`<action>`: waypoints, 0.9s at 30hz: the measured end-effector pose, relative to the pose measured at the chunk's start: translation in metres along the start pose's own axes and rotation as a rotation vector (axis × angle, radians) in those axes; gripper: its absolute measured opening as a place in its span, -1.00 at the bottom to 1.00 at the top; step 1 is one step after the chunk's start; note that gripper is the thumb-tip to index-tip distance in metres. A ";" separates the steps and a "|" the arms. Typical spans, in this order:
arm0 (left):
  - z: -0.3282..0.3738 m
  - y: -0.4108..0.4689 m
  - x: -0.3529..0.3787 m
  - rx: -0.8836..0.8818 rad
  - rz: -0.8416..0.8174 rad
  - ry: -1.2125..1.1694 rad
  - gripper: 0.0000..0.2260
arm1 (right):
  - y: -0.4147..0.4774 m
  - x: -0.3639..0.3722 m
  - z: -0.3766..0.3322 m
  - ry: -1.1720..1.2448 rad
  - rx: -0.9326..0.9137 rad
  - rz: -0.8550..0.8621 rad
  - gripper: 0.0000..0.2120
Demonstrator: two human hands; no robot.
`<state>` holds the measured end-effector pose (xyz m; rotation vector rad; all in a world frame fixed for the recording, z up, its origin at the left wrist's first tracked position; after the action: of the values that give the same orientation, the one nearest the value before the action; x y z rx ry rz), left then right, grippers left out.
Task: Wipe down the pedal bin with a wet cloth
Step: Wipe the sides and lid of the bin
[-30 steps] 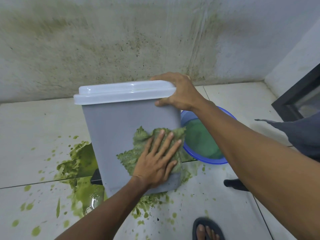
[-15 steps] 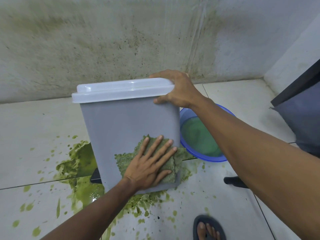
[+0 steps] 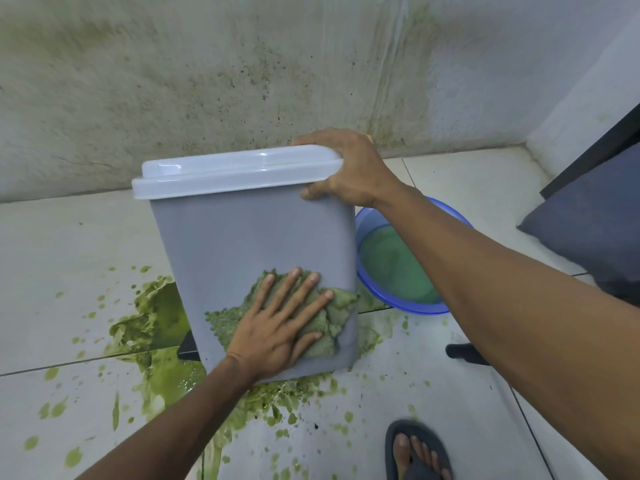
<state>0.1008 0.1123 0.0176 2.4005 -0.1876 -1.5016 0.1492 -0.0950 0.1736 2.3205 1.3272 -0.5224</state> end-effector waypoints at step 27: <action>-0.006 0.015 -0.007 -0.016 0.043 0.009 -0.49 | -0.001 0.000 -0.001 0.052 -0.002 0.022 -0.24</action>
<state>0.1039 0.1011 0.0304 2.3755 -0.2228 -1.4676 0.1484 -0.0937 0.1738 2.3598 1.3230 -0.4564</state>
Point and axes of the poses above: each hand's wrist, its own y-axis towards the middle knuckle, its own x-axis out of the palm, z = x × y, the point moved 9 cm from there along y, towards the middle knuckle, and after that the axes turned 14 degrees about y, right-handed, at the moved point
